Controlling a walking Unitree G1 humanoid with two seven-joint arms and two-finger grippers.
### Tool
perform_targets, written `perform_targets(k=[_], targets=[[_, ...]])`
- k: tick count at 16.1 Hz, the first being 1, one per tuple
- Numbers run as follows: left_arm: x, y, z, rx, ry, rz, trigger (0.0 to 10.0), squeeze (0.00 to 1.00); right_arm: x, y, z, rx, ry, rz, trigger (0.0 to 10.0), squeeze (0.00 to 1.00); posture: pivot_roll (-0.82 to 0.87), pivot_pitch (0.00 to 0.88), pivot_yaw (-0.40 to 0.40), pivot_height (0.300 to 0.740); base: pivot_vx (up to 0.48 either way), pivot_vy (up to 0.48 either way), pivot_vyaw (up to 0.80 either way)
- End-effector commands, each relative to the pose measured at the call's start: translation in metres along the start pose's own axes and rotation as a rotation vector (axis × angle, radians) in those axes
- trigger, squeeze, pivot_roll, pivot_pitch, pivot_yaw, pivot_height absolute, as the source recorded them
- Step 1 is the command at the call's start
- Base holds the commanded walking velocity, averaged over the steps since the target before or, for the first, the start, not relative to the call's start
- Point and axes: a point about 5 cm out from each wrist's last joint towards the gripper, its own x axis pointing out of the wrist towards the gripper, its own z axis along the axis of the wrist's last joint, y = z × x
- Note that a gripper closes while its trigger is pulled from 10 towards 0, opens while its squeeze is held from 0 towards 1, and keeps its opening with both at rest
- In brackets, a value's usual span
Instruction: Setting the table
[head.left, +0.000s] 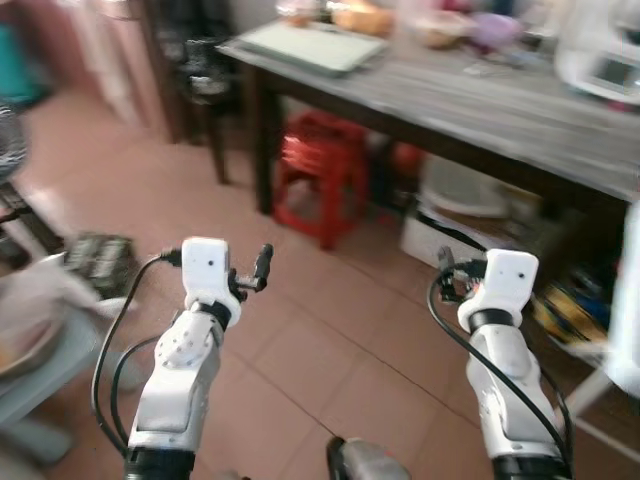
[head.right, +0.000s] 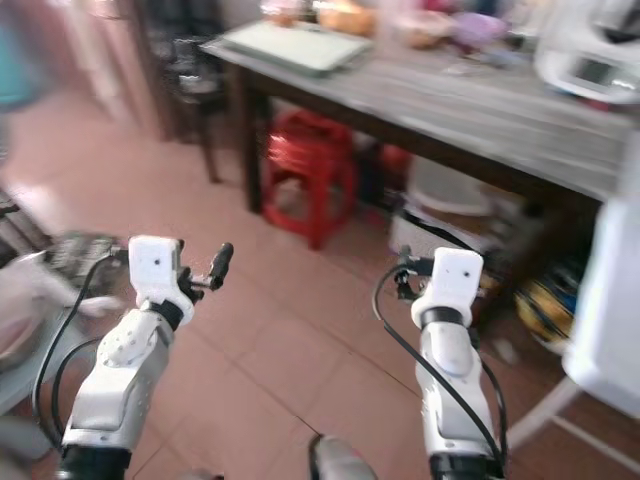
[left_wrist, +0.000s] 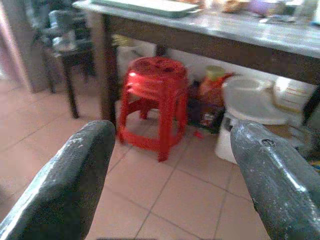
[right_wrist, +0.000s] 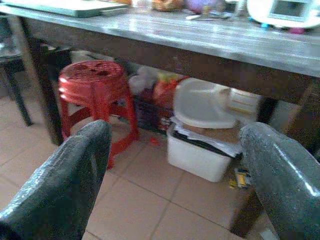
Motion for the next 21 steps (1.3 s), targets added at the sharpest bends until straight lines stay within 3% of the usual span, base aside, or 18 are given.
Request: perform_targets(k=[1, 8, 16, 21], targets=[[0.003, 0.002, 0.005, 0.055, -0.035, 0.021, 10.0, 0.0, 0.003, 0.005, 0.002, 0.002, -0.006, 0.02, 10.0, 0.0, 0.01, 0.0, -0.017, 0.74, 0.0, 0.0, -0.8], [0.002, 0.007, 0.013, 0.026, -0.057, -0.01, 10.0, 0.0, -0.001, -0.003, 0.006, -0.012, -0.024, -0.003, 10.0, 0.0, 0.0, 0.0, -0.001, 0.74, 0.0, 0.0, -0.57], [-0.021, 0.015, 0.005, 0.029, -0.019, 0.072, 10.0, 0.0, -0.041, -0.002, 0.002, -0.06, -0.016, 0.047, 10.0, 0.0, -0.01, 0.0, 0.006, 0.74, 0.0, 0.0, -0.8], [-0.017, 0.01, 0.007, 0.027, -0.019, 0.022, 10.0, 0.0, -0.037, 0.001, 0.007, -0.047, -0.026, 0.045, 10.0, 0.0, -0.02, 0.0, 0.018, 0.74, 0.0, 0.0, -0.8]])
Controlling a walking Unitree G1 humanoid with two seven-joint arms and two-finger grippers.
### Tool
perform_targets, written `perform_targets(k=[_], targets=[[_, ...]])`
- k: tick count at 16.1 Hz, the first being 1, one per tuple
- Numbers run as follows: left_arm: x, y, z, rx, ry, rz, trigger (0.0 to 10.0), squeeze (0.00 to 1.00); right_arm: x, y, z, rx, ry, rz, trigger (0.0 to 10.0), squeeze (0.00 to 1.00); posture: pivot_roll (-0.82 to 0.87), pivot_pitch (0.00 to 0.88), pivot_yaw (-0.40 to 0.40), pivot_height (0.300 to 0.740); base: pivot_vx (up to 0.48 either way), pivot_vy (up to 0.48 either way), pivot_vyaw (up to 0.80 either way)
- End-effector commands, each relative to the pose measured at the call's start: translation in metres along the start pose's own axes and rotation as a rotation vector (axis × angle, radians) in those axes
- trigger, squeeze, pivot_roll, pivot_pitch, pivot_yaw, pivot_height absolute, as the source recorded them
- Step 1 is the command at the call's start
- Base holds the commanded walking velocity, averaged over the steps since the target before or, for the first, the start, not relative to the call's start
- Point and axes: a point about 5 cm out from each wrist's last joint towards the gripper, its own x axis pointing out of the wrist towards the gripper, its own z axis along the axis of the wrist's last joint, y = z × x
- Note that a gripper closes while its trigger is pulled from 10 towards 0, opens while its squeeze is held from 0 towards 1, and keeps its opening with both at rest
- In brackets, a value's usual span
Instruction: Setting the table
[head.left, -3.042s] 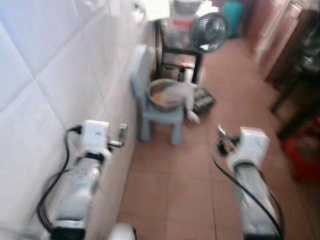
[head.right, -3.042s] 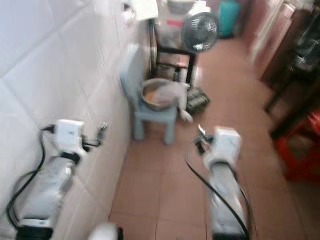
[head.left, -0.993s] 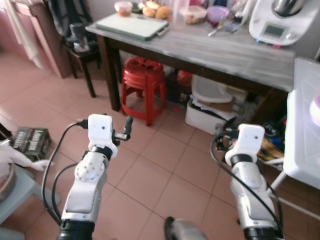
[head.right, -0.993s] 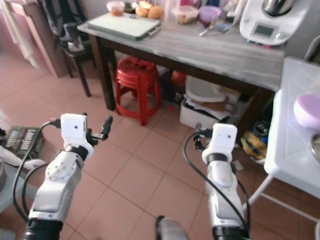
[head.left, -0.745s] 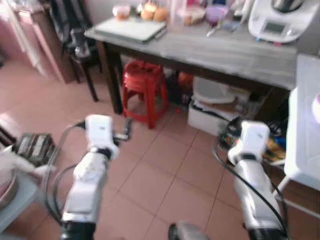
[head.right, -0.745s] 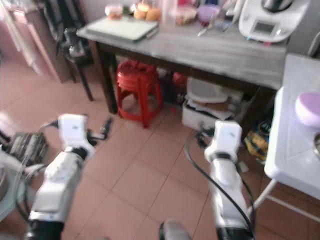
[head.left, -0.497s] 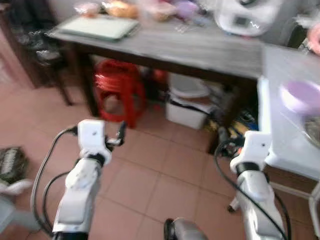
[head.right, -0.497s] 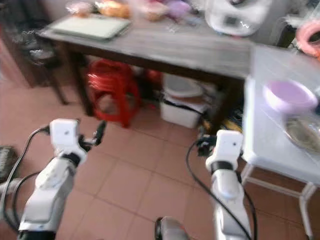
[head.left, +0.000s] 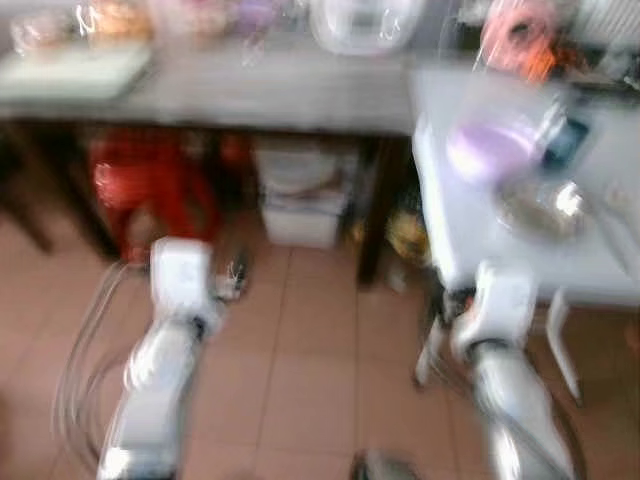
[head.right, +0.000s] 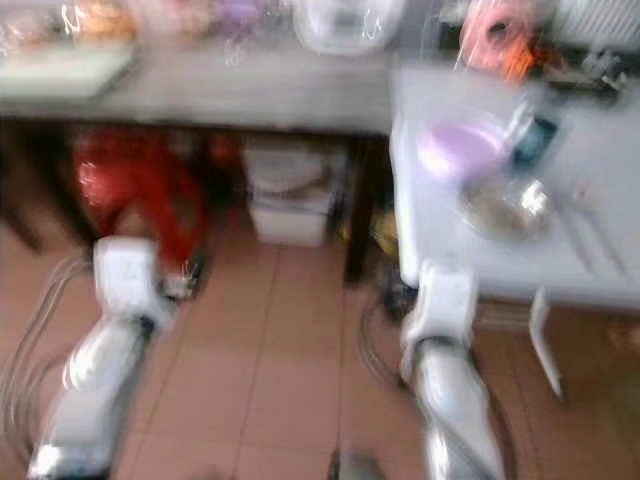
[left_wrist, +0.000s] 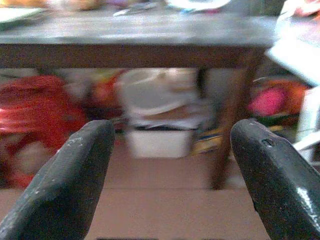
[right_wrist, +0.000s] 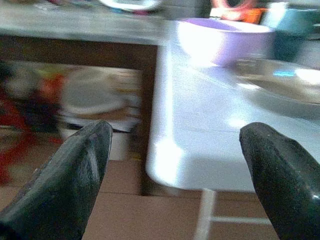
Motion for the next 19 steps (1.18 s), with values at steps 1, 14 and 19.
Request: perform_targets(k=[1, 14, 19], targets=[[-0.001, 0.008, 0.003, 0.028, -0.006, 0.021, 10.0, 0.0, 0.003, 0.003, 0.006, 0.014, -0.02, 0.005, 10.0, 0.0, -0.02, 0.0, 0.017, 0.74, 0.0, 0.0, -0.8], [0.003, 0.001, 0.005, 0.034, -0.007, -0.004, 10.0, 0.0, 0.016, -0.007, 0.01, -0.01, -0.035, -0.016, 10.0, 0.0, -0.01, 0.0, 0.014, 0.74, 0.0, -0.247, -0.3], [0.004, 0.003, 0.003, 0.062, -0.011, 0.013, 10.0, 0.0, 0.02, -0.003, 0.011, -0.051, -0.058, -0.022, 10.0, 0.0, -0.01, 0.0, 0.016, 0.74, 0.0, -0.072, 0.0]])
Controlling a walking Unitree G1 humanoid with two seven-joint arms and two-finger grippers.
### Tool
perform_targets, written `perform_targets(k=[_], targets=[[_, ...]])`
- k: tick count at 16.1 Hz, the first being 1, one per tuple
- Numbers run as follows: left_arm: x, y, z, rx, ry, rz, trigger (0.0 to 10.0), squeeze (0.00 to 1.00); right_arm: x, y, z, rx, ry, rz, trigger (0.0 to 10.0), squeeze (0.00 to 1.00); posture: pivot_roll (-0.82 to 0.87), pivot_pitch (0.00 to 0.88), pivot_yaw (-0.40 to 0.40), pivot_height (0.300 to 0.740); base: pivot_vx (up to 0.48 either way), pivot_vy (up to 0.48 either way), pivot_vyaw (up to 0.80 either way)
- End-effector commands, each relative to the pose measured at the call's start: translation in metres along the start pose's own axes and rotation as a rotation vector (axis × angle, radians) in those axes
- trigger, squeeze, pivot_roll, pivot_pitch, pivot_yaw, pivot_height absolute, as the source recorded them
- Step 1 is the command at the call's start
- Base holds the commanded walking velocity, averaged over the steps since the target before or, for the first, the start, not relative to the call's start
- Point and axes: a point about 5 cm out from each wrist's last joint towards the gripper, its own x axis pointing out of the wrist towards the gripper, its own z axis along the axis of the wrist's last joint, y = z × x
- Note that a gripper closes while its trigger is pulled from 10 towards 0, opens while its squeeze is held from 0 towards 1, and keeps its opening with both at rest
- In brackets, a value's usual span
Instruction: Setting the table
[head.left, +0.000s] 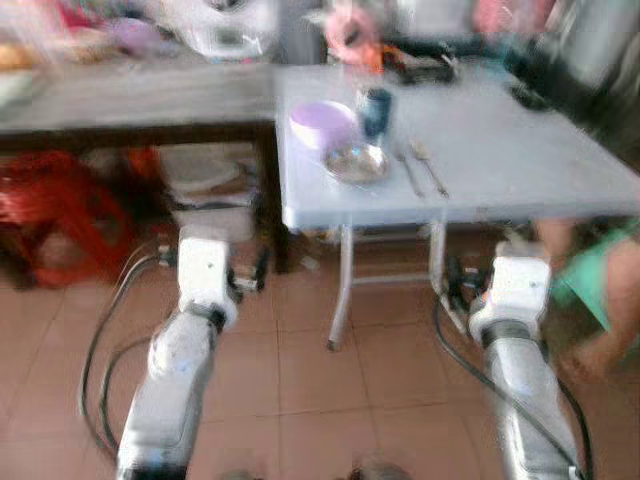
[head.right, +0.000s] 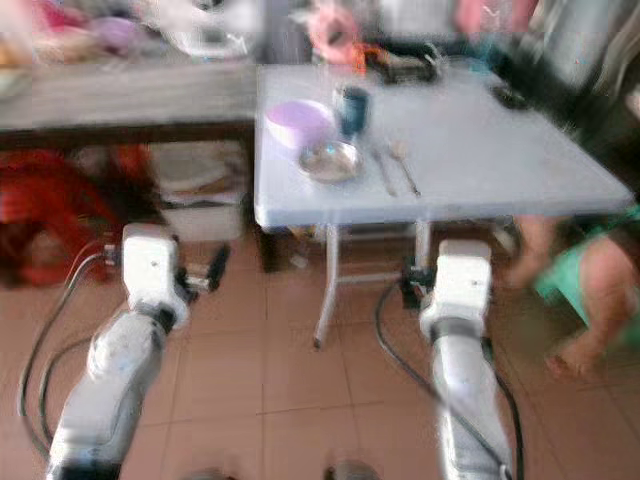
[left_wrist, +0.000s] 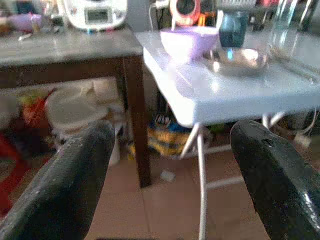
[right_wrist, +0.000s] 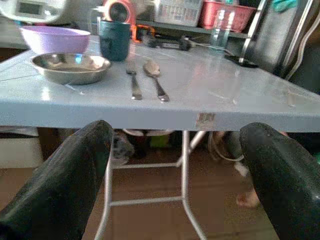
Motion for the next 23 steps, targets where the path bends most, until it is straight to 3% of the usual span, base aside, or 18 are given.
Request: perform_targets(k=[1, 3, 14, 19, 23], targets=[[0.0, 0.005, 0.006, 0.014, -0.031, -0.011, 10.0, 0.0, 0.0, 0.004, -0.001, -0.008, -0.004, 0.001, 10.0, 0.0, -0.01, 0.0, 0.014, 0.74, 0.0, 0.0, 0.0], [-0.002, 0.001, 0.009, -0.012, -0.055, -0.06, 10.0, 0.0, 0.0, 0.001, -0.004, 0.049, 0.028, 0.016, 10.0, 0.0, -0.01, 0.0, 0.014, 0.74, 0.156, 0.0, 0.0], [-0.002, -0.003, 0.01, -0.016, -0.059, -0.09, 10.0, 0.0, -0.002, 0.004, 0.0, 0.039, -0.026, 0.042, 10.0, 0.0, 0.0, 0.0, 0.025, 0.74, 0.48, 0.0, 0.0], [-0.002, 0.0, 0.008, 0.002, -0.046, -0.058, 10.0, 0.0, -0.003, 0.01, 0.003, 0.05, -0.049, 0.081, 10.0, 0.0, 0.0, 0.0, 0.022, 0.74, 0.417, 0.0, 0.6], [-0.001, -0.002, 0.005, 0.011, -0.039, -0.049, 10.0, 0.0, -0.003, 0.013, 0.005, 0.039, -0.066, 0.107, 10.0, 0.0, -0.01, 0.0, 0.014, 0.74, 0.0, 0.0, 0.73]])
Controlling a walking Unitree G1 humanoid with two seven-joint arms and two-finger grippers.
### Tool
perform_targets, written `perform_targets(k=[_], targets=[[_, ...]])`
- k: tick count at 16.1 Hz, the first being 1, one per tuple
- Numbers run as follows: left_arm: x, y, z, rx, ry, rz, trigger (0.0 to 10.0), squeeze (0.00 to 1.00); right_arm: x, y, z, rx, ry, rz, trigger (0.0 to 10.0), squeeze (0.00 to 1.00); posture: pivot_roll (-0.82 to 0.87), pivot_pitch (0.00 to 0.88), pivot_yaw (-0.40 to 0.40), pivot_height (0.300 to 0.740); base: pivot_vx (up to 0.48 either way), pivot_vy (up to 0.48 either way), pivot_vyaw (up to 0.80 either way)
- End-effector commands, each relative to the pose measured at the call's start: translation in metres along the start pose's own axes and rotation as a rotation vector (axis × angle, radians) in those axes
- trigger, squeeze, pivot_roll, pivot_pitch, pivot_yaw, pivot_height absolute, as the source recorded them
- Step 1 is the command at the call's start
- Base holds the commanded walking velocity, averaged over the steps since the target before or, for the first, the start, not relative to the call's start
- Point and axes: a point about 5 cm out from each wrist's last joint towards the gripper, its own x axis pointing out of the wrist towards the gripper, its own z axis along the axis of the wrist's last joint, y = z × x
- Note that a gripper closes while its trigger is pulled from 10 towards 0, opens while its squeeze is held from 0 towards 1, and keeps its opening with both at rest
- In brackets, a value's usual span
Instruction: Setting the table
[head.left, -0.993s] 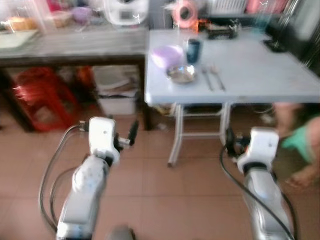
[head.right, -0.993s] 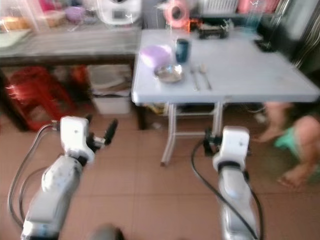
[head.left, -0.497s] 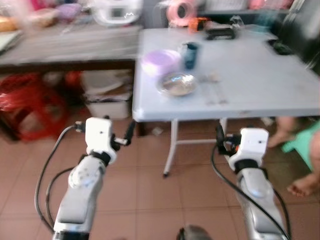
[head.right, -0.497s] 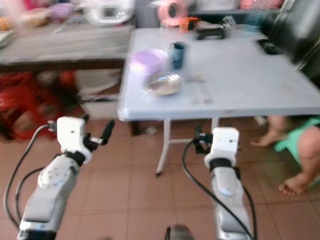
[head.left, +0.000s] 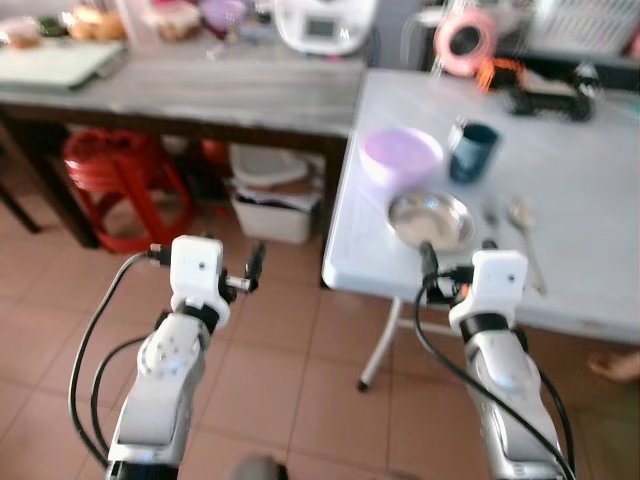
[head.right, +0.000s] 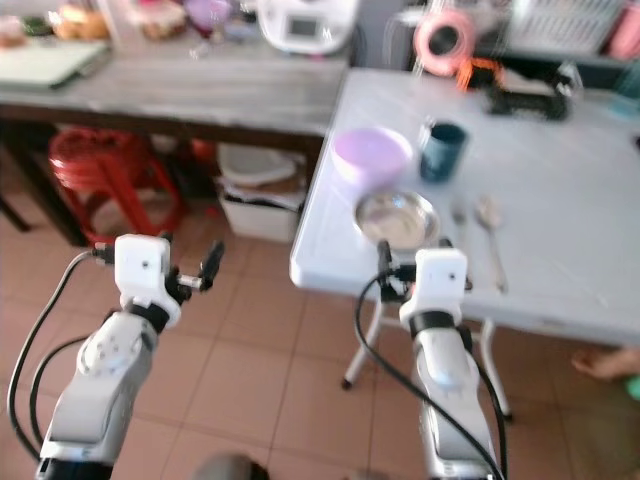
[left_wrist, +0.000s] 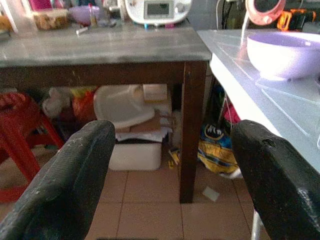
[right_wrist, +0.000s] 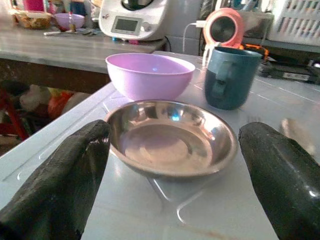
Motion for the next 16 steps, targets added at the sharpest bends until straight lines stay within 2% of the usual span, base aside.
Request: perform_targets(k=[1, 5, 7, 8, 10, 14, 16], targets=[[0.001, -0.005, 0.002, 0.001, -0.008, -0.012, 10.0, 0.0, -0.001, -0.007, 0.001, -0.008, -0.008, -0.023, 10.0, 0.0, -0.01, 0.0, 0.014, 0.74, 0.0, 0.0, 0.53], [0.002, -0.004, 0.002, -0.003, -0.008, -0.007, 10.0, 0.0, 0.002, -0.009, 0.001, -0.026, -0.007, -0.043, 10.0, 0.0, -0.01, 0.0, 0.023, 0.74, 0.0, 0.0, 0.11], [0.002, -0.007, 0.003, -0.019, -0.013, -0.034, 10.0, 0.0, 0.005, -0.007, 0.003, 0.024, -0.02, -0.048, 10.0, 0.0, -0.01, 0.0, 0.026, 0.74, 0.0, 0.0, 0.0], [0.002, -0.008, 0.003, -0.023, -0.017, -0.043, 10.0, 0.0, 0.006, -0.007, 0.004, 0.01, -0.014, -0.047, 10.0, 0.0, -0.01, 0.0, 0.021, 0.74, 0.0, 0.0, 0.0], [0.003, -0.01, 0.003, -0.03, -0.019, -0.042, 10.0, 0.0, 0.007, -0.008, 0.002, 0.042, 0.014, -0.059, 10.0, 0.0, -0.01, 0.0, 0.016, 0.74, 0.264, 0.0, -0.8], [0.004, -0.011, 0.003, -0.031, -0.023, -0.047, 10.0, 0.0, 0.009, -0.008, 0.003, 0.035, 0.002, -0.057, 10.0, 0.0, -0.01, 0.0, 0.008, 0.74, 0.272, 0.0, -0.8], [0.005, -0.011, 0.003, -0.026, -0.027, -0.045, 10.0, 0.0, 0.01, -0.006, 0.005, 0.039, -0.009, -0.051, 10.0, 0.0, -0.01, 0.0, 0.005, 0.74, 0.272, 0.0, 0.0]])
